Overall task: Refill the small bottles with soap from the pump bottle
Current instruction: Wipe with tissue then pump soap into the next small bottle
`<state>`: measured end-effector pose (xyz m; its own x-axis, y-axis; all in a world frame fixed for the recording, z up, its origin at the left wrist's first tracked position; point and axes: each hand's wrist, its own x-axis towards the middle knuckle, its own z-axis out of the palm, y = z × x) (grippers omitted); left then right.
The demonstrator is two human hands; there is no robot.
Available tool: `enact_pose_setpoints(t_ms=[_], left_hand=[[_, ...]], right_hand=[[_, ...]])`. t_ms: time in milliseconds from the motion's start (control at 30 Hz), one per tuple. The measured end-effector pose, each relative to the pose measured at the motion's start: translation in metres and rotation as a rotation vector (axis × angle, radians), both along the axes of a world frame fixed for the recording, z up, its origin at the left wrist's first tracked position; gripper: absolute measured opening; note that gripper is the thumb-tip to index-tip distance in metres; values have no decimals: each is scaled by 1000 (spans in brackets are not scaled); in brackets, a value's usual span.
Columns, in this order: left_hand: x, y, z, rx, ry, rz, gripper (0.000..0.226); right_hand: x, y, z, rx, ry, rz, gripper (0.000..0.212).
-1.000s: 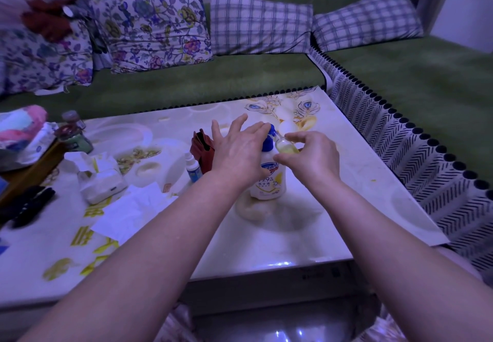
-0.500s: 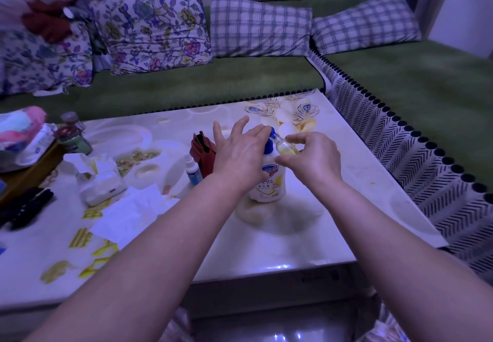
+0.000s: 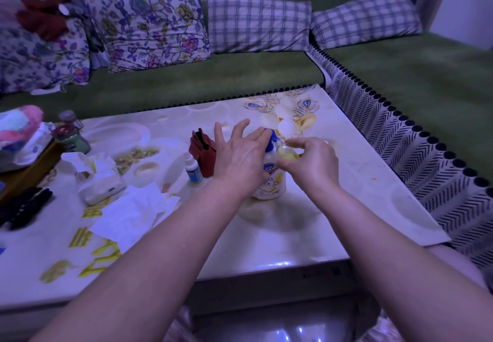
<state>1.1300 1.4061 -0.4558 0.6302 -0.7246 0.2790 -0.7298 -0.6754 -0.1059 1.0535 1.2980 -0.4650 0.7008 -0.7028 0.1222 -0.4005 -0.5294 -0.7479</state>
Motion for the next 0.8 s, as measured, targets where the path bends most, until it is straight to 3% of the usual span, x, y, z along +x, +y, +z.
enact_pose_setpoints(t_ms=[800], left_hand=[[2,0,17,-11,116,34,81]], right_hand=[[3,-2,12,23,21,-8,49]])
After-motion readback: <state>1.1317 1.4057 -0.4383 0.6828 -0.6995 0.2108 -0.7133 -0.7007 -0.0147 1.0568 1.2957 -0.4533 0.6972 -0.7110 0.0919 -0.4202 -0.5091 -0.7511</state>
